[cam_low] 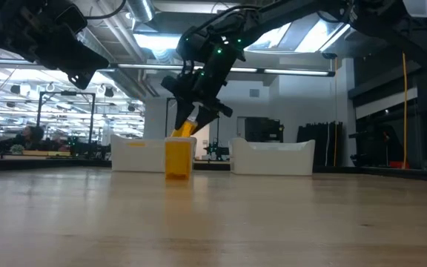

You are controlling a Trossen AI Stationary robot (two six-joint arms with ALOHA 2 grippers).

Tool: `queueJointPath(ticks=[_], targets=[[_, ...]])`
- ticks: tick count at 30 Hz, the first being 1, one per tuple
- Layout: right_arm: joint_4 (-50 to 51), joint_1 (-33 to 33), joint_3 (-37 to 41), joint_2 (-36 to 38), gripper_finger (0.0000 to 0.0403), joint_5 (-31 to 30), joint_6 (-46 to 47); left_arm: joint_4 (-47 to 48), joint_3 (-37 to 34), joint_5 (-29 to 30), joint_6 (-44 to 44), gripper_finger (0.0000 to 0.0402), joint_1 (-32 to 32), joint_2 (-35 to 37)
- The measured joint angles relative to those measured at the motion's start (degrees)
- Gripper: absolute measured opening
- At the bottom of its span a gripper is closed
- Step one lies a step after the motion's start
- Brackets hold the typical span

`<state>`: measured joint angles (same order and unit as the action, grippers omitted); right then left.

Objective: Pick and place medicine bottles into bin by pill shape (circle, oval)
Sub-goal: Put the orange pill bottle into the left white bin

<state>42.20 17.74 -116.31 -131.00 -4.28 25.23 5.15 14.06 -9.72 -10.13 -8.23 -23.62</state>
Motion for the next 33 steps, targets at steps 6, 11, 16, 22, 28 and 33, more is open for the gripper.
queueJointPath(ticks=[6,11,16,22,28,33], targets=[[-0.12,0.06,-0.01,-0.64,0.0210,0.27,0.01,0.00,0.00,0.00,-0.09,0.0000,0.02,0.00],[-0.52,0.06,-0.02,-0.85,0.0210,0.30,-0.13,0.02,0.00,0.00,-0.23,0.0000,0.01,0.00],[-1.32,0.08,-0.02,-0.85,0.0210,-0.45,-0.23,0.02,0.00,0.00,-0.24,0.0000,0.01,0.00],[-2.51,0.08,-0.02,-0.85,0.0210,-0.61,-2.71,0.02,0.00,0.00,-0.26,0.0000,0.02,0.00],[-2.67,0.08,-0.02,-0.85,0.0210,-0.64,-1.62,0.00,0.00,0.00,-0.26,0.0000,0.00,0.00],[-2.65,0.15,-0.02,-0.85,0.0210,-0.64,-1.31,0.02,0.00,0.00,-0.26,0.0000,0.00,0.01]])
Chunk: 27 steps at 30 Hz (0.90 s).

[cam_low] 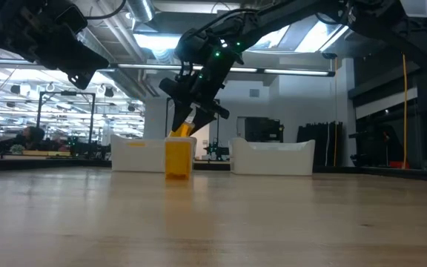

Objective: Pick and place medicine bottles into bin by pill shape (circle, oval)
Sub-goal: Put the orange pill bottle into the left white bin

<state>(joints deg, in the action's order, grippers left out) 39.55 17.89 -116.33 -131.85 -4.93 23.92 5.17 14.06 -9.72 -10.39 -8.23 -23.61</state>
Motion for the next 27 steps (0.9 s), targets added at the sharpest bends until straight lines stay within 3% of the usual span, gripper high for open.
queueJointPath(ticks=[27], targets=[[0.05,0.00,0.00,0.00,0.0236,-0.17,-0.12,0.00,0.00,-0.02,-0.22,0.0000,0.02,0.00]])
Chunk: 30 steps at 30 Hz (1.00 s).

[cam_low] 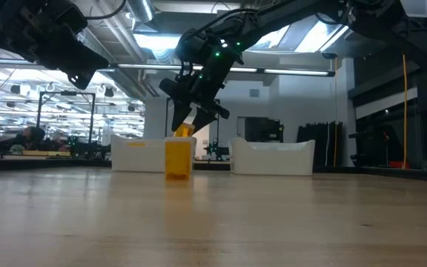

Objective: Pick and place medicine bottles into bin by pill shape (circle, oval)
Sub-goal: Put the orange pill bottle into the left white bin

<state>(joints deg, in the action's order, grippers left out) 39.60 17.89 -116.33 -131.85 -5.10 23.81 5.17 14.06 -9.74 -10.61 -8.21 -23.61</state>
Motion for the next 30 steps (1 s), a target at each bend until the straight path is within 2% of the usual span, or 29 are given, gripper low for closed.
queueJointPath(ticks=[25,30], targets=[[-0.15,0.11,0.00,0.00,0.0237,-1.51,-0.17,2.12,0.02,-0.02,0.02,0.0000,-0.02,-0.01],[-0.45,0.11,-0.07,-0.54,0.0237,-3.27,-0.08,2.10,0.02,-0.04,0.02,0.0000,-0.02,-0.01]])
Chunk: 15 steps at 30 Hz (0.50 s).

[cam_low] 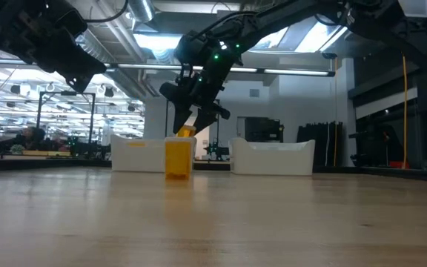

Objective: Pick and place medicine bottles into bin by pill shape (circle, oval)
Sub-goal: Put the orange pill bottle into the left white bin

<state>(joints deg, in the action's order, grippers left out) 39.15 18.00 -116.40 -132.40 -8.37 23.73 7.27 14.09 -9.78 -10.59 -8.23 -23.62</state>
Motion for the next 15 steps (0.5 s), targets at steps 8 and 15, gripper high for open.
queueJointPath(ticks=[8,15], targets=[[-0.66,0.00,0.00,-0.44,0.0237,-0.18,-0.17,-0.20,0.00,0.02,-0.98,0.0000,0.00,0.00],[-1.92,-0.05,0.00,-0.44,0.0236,0.99,-4.05,-0.20,0.00,0.02,-1.05,0.0000,0.00,0.00]])
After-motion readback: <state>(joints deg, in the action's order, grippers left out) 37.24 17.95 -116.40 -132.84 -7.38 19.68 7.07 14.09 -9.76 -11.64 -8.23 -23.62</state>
